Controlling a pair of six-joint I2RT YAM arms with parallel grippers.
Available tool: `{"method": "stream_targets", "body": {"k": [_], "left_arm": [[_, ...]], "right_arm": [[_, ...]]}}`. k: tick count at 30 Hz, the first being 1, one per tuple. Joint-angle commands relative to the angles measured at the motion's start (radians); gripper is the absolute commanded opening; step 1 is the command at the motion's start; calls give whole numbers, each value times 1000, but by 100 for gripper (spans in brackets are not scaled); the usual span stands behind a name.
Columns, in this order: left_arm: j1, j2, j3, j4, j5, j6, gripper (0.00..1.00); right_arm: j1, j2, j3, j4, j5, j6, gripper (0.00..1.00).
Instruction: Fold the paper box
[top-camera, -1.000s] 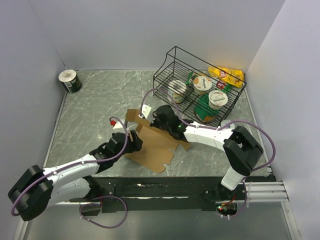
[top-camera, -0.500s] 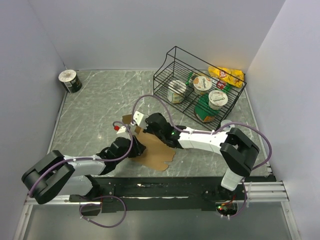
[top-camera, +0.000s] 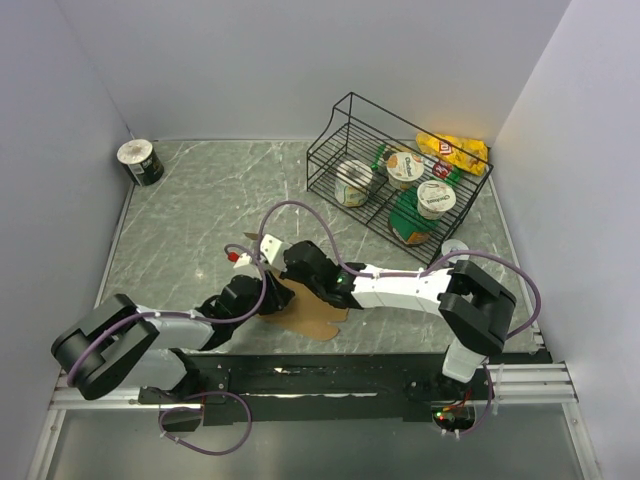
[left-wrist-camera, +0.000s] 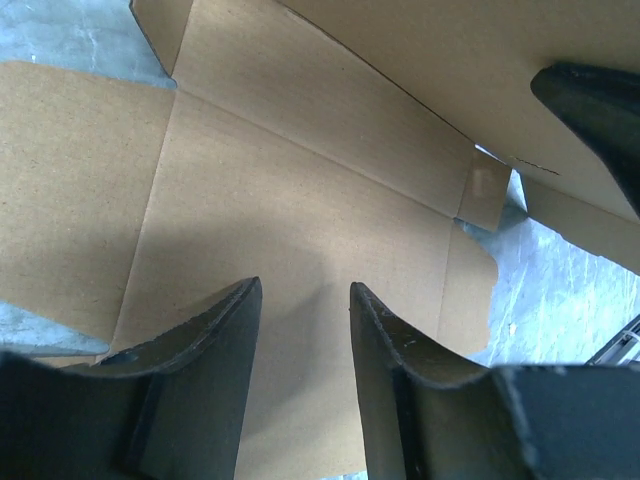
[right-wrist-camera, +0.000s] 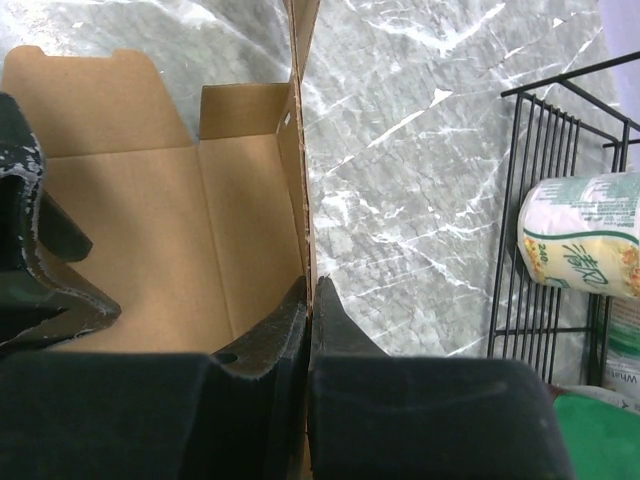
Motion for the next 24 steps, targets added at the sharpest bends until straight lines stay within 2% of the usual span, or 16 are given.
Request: {"method": "stream_targets", "body": {"k": [1,4,10,14,17,21,24], "left_arm": [[-1,-13,4,-50,34,-8,49],[-1,-94,36,-108,22,16,58],[42,-359,98,-342,-44,119,77],[114,-516,101,-442,-47,200,81],[173,-565,95,-409,-44,286,84],[269,-519,81,-242,73,427,91],[330,-441,89,-95,220,539,95]], "right_arm": [[4,-25,-25,25,4,24,0],[-16,-36,-29,42,-4,11,0],[-73,-59,-40,59,-44,-41,0],[-106,-94,-29,34,-96,-57,0],[-137,-116,-20,4,-176,-60,0],[-160,-122,-28,-3,-235,-74,0],[-180,-120,-25,-23,-284,-80,0]]}}
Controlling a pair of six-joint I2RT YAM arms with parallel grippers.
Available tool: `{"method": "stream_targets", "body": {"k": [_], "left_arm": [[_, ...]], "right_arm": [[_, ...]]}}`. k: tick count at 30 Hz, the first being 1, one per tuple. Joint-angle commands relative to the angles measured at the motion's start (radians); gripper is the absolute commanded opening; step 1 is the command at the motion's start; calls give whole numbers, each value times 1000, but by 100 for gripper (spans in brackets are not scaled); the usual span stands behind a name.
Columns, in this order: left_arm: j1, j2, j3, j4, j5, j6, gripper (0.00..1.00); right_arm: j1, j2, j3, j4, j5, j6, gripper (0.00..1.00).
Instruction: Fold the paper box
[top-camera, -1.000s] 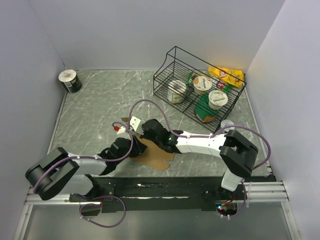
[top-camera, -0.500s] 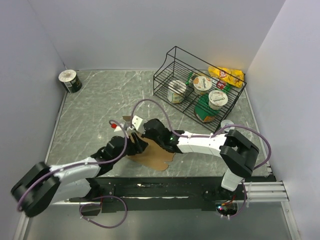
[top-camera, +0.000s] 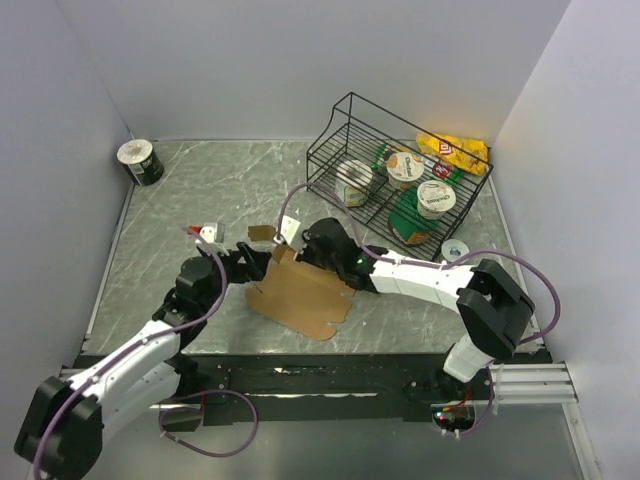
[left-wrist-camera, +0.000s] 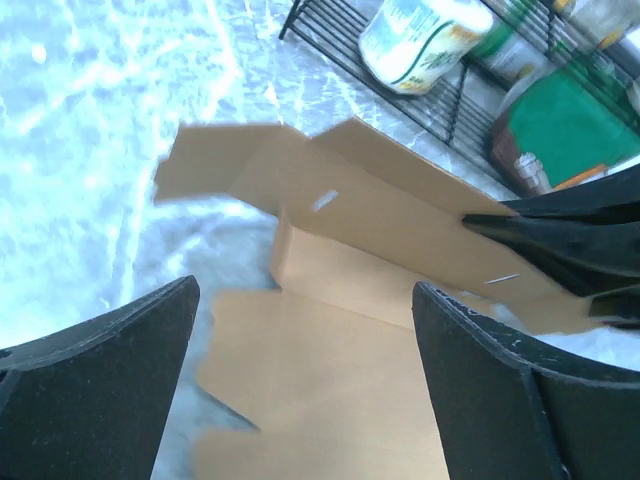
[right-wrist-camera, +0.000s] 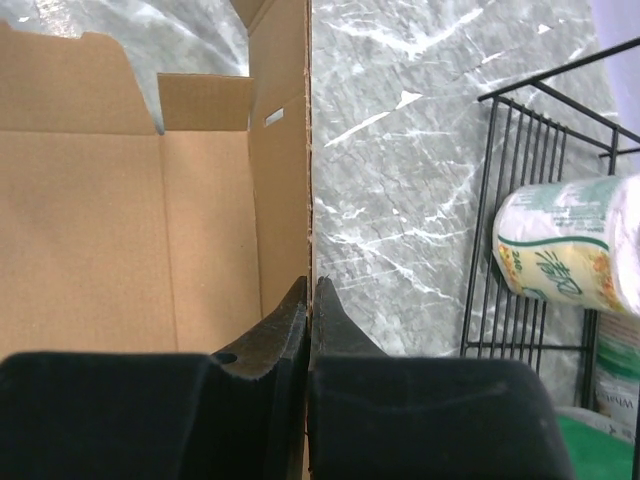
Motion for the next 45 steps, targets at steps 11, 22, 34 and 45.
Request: {"method": "stream_targets", "body": {"k": [11,22,34,45], "left_arm": [[131,304,122,320,528,493,92],[131,405,180,332,631,636,94],[122,513,223,384,680,588,66],[59,505,216,386,625,518,37]], "right_arm": [[-88,-34,22,-85,-219,-1,0],[-94,-25,26,-91,-240,-4,0],[-99,-22,26,-82,-232,-4,0],[-99,-16,26,-73,-228,-1,0]]}}
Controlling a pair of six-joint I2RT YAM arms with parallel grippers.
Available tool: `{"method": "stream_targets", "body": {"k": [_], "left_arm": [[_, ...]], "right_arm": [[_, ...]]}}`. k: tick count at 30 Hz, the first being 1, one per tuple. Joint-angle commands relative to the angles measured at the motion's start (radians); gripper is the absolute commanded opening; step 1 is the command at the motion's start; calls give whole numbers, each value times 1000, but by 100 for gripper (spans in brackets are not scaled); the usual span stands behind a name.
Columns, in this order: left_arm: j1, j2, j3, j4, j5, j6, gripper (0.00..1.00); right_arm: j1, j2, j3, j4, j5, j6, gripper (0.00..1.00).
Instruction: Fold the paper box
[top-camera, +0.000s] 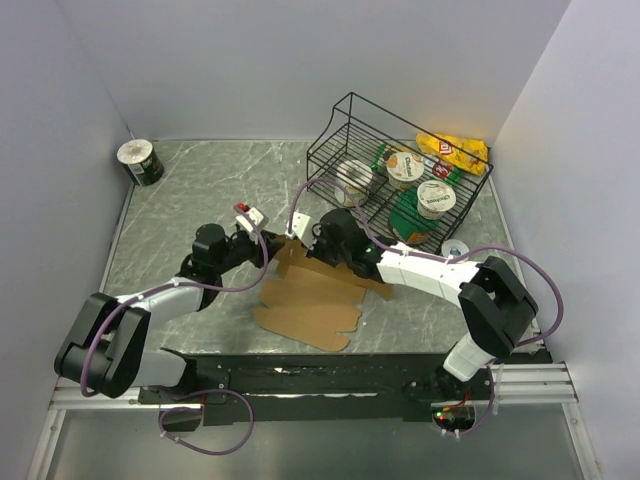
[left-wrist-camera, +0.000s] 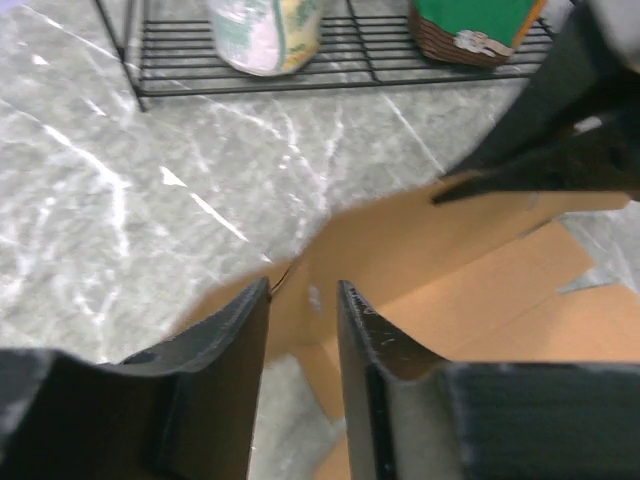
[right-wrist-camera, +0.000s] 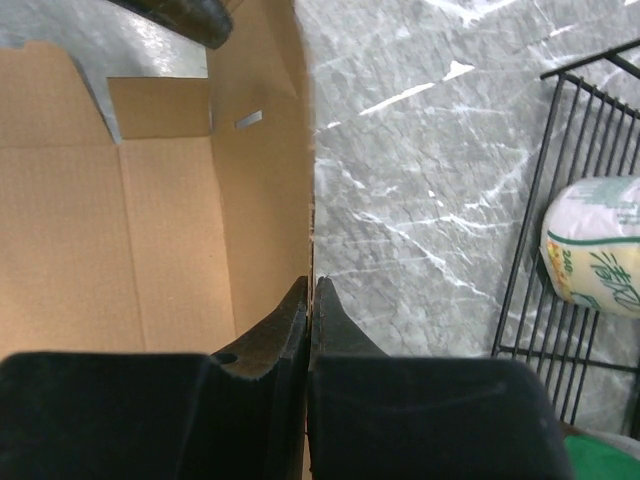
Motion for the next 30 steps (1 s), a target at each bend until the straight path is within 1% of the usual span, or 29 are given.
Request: {"method": "stream_targets", "body": {"k": [1,3,7,9,12,15,17,18,19,20,24,26,27,28,30], "left_arm": [[-74,4,29,35,71,-52,36],[-91,11,28,38,66,-63,34],[-156,1,7,65,-4,-94,34],[-168,17,-1,96,-6,-107,35],[-182,53,8,101,-9,-127,35],[-179,29,-1,86,-52,-156,38],[-165,-6,-9,60,-80,-169,44],[-159,-47,-10,23,-102,-181,53],[-142,-70,-13,6,-110,-186,57],[-135,-96,-21,-14,-115,-193,68],[-78,-262,-55,-86,-164,-258,84],[-39,-313,-75,-131,-187,-276,88],[-27,-356,-79,-149,-201,-293,89],[-9,-374,-89,-161,-231,-301,90],[23,-406,-98,-165,-248,-336,92]], "right_arm": [[1,-14,20,16,-17,17,0],[0,-14,17,21,-14,19,0],[3,-14,15,26,-9,17,0],[3,-14,15,26,-9,19,0],[3,-16,14,26,-9,17,0],[3,-19,11,27,3,11,0],[9,-21,4,30,18,0,0],[12,-19,0,35,44,-6,0],[22,-21,-5,41,52,-11,0],[30,-22,-17,55,64,-21,0],[65,-28,-42,98,117,-38,0],[90,-33,-61,124,159,-53,0],[95,-34,-68,130,175,-55,0],[98,-36,-71,133,179,-51,0],[114,-39,-94,166,210,-52,0]]}}
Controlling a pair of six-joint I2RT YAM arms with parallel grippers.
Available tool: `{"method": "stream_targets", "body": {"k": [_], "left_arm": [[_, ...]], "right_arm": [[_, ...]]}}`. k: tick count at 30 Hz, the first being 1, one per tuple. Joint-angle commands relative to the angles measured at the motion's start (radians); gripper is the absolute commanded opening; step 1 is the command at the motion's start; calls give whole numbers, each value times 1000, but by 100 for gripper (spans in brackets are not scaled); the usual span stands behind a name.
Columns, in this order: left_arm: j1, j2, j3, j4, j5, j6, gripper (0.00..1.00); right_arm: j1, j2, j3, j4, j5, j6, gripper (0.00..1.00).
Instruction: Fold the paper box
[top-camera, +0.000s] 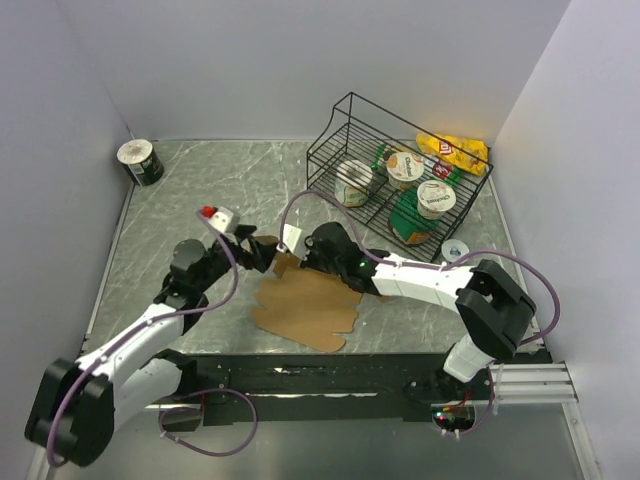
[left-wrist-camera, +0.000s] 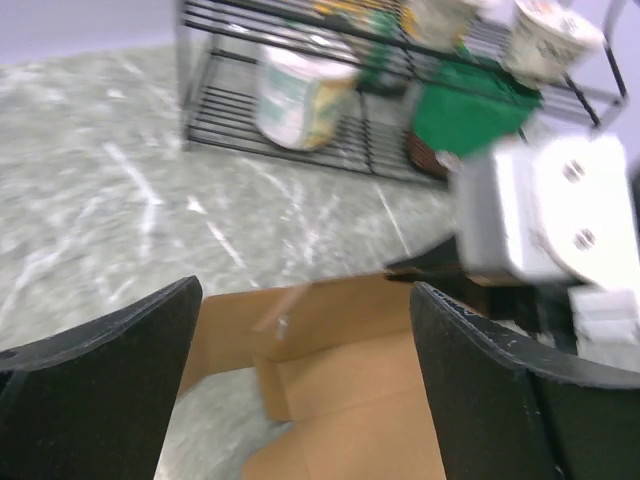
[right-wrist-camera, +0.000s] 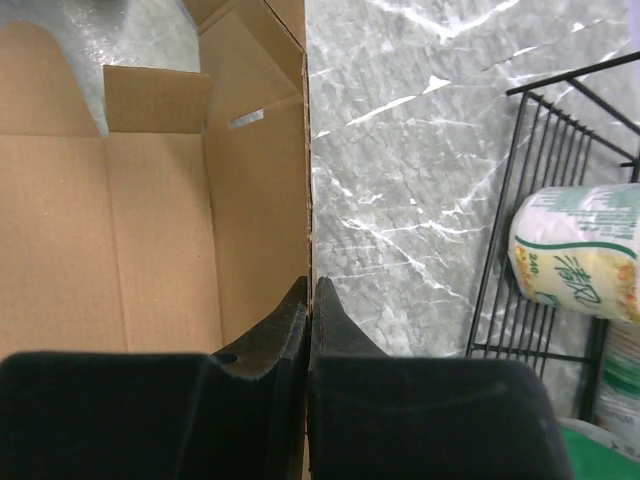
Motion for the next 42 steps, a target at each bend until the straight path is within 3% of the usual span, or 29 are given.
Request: {"method": "stream_targets", "body": {"k": [1,7,12,21,31,36,42], "left_arm": [[62,-61,-27,-41,-106,-102,93],[163,158,86,-121,-196,-196,94],[227,343,99,11,-117,-263,92],[240,560,179,112,9,-302,88],[240,603,127,199,133,-305,82],[240,597,93,254,211,-338,69],[240,591,29,376,322,-414,56]], "right_arm": [[39,-37,-51,95,75,-7,0],[89,-26,-97,193,181,-46,0],[129,-23,-140,252,254,-83,0],[178,43,-159,328,369,-121,0],[191,130,-176,499,507,-179,0],[195,170,-203,625,573,-248,0],[195,176,-208,638,566,-242,0]]}}
